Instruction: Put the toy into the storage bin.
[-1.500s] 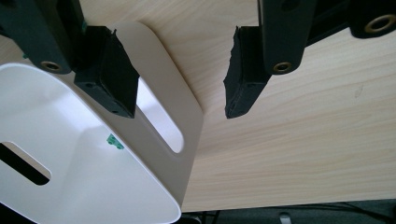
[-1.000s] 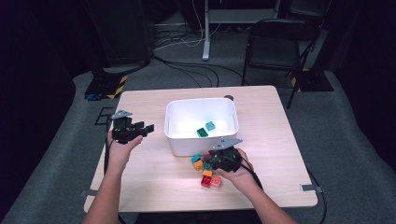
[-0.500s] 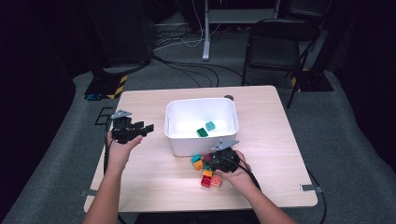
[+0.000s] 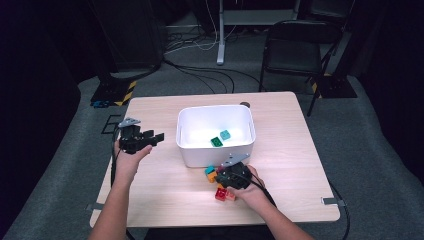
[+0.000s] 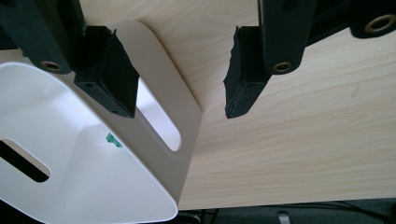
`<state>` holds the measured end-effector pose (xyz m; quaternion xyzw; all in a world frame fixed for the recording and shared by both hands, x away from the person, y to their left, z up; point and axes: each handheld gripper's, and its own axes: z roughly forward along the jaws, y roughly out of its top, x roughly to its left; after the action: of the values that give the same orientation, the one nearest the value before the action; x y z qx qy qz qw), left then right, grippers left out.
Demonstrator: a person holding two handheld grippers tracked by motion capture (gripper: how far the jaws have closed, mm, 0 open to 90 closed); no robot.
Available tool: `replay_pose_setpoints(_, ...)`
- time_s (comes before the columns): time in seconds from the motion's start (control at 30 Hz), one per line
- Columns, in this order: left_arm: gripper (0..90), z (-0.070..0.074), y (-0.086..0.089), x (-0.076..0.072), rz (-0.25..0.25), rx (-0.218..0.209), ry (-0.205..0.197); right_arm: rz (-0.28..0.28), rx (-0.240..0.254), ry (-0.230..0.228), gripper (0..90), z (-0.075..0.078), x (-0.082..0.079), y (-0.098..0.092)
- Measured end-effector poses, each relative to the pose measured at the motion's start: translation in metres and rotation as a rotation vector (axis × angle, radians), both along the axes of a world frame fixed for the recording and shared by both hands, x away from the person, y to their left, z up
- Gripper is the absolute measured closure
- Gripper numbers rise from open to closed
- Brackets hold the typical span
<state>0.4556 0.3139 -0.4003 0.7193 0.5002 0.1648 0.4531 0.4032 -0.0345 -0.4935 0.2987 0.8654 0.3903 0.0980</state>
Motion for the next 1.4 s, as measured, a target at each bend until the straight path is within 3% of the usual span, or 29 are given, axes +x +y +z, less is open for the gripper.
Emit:
replay_pose_setpoints(0.13, 44.0, 0.0, 0.0, 0.0, 0.002, 0.0, 0.006, -0.017, 0.008, -0.039, 61.4, 0.006, 0.0, -0.002)
replay_pose_setpoints(0.33, 44.1, -0.001, -0.001, 0.0, 0.001, -0.002, 0.001, -0.065, -0.007, -0.028, 59.7, 0.002, 0.005, -0.009)
replay_pose_setpoints(0.5, 44.0, -0.001, 0.0, 0.0, 0.002, 0.0, 0.006, -0.052, -0.008, -0.014, 59.7, -0.001, 0.005, -0.006)
replay_pose_setpoints(0.83, 44.1, -0.001, 0.0, 0.001, 0.002, 0.002, 0.007, 0.044, -0.009, 0.013, 59.9, -0.005, -0.002, 0.011)
replay_pose_setpoints(0.97, 44.0, -0.001, 0.001, 0.001, 0.003, 0.002, 0.006, 0.029, 0.008, -0.018, 59.9, -0.001, -0.002, 0.009)
replay_pose_setpoints(1.2, 44.1, -0.001, 0.001, 0.0, 0.002, 0.005, 0.007, 0.012, 0.051, -0.005, 56.7, 0.001, 0.002, 0.01)
replay_pose_setpoints(1.4, 44.0, -0.002, 0.002, 0.0, 0.004, 0.007, 0.009, 0.042, 0.027, -0.034, 56.0, -0.001, 0.0, 0.024)
